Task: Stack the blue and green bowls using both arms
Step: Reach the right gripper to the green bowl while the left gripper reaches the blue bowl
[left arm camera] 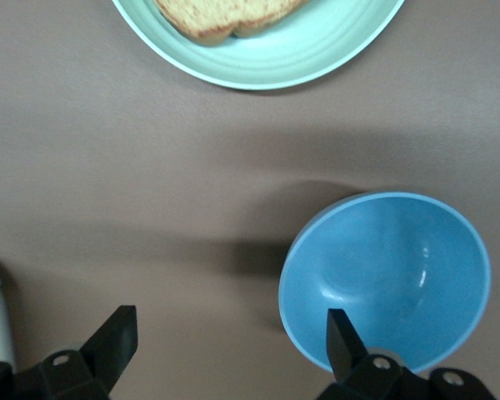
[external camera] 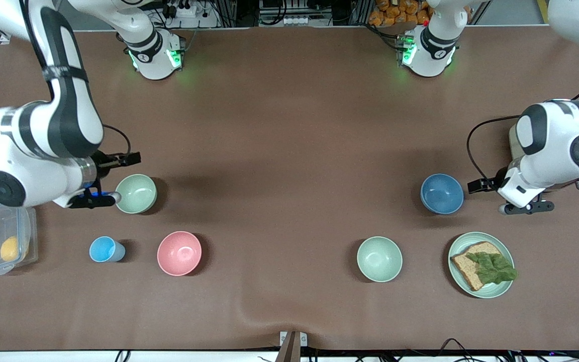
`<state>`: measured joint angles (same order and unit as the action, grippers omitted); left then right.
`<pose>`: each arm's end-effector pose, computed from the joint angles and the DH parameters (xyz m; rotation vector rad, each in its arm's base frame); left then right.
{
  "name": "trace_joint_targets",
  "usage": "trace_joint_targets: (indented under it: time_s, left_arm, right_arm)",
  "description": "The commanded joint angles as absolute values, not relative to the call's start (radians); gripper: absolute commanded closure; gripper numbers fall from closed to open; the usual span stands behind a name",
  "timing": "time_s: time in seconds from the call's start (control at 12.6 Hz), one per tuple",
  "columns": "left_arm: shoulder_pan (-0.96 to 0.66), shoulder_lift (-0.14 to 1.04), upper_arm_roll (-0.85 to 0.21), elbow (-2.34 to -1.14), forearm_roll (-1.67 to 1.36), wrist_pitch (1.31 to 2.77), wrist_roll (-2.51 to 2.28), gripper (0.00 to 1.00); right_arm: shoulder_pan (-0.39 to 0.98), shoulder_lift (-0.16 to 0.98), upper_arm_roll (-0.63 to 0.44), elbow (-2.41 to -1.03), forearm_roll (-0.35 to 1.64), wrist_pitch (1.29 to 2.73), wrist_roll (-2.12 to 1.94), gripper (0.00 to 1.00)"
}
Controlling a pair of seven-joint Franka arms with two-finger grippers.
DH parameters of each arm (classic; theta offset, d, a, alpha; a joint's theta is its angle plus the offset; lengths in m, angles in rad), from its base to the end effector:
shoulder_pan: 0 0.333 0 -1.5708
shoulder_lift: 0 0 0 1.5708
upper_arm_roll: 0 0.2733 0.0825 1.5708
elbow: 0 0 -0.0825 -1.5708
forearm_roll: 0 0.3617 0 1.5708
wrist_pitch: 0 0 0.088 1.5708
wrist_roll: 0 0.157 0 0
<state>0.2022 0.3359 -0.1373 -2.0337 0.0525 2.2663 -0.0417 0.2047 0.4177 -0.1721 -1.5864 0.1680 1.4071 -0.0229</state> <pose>0.5499 0.0372 0.1986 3.1274 0.1193 -0.1557 0.5331 0.0510 0.2962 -2.9166 -0.0376 0.8865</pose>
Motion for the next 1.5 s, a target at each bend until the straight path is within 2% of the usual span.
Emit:
trace_joint_targets:
  time_s: [0.0, 0.32, 0.55, 0.87, 1.03, 1.42]
  left_arm:
    - [0.210, 0.374, -0.147, -2.034, 0.066, 2.308, -0.061, 0.00]
    - [0.206, 0.413, -0.147, -2.034, 0.066, 2.353, -0.067, 0.00]
    - [0.206, 0.429, -0.147, -2.036, 0.066, 2.356, -0.069, 0.03]
    - [0.202, 0.436, -0.149, -2.036, 0.066, 2.356, -0.069, 0.20]
    - [0.202, 0.440, -0.149, -2.034, 0.066, 2.356, -0.083, 0.24]
    - [0.189, 0.443, -0.149, -2.034, 0.066, 2.356, -0.104, 0.45]
  right_arm:
    - [0.132, 0.440, -0.172, -1.575, 0.198, 1.466, -0.020, 0.00]
    - [0.008, 0.552, -0.172, -1.575, 0.195, 1.620, -0.125, 0.00]
    - [-0.037, 0.626, -0.170, -1.575, 0.196, 1.684, -0.160, 0.00]
    - [-0.063, 0.660, -0.169, -1.598, 0.336, 1.701, -0.213, 0.00]
    - [-0.035, 0.669, -0.169, -1.601, 0.339, 1.749, -0.207, 0.00]
    - [-0.002, 0.684, -0.170, -1.670, 0.337, 1.882, -0.209, 0.00]
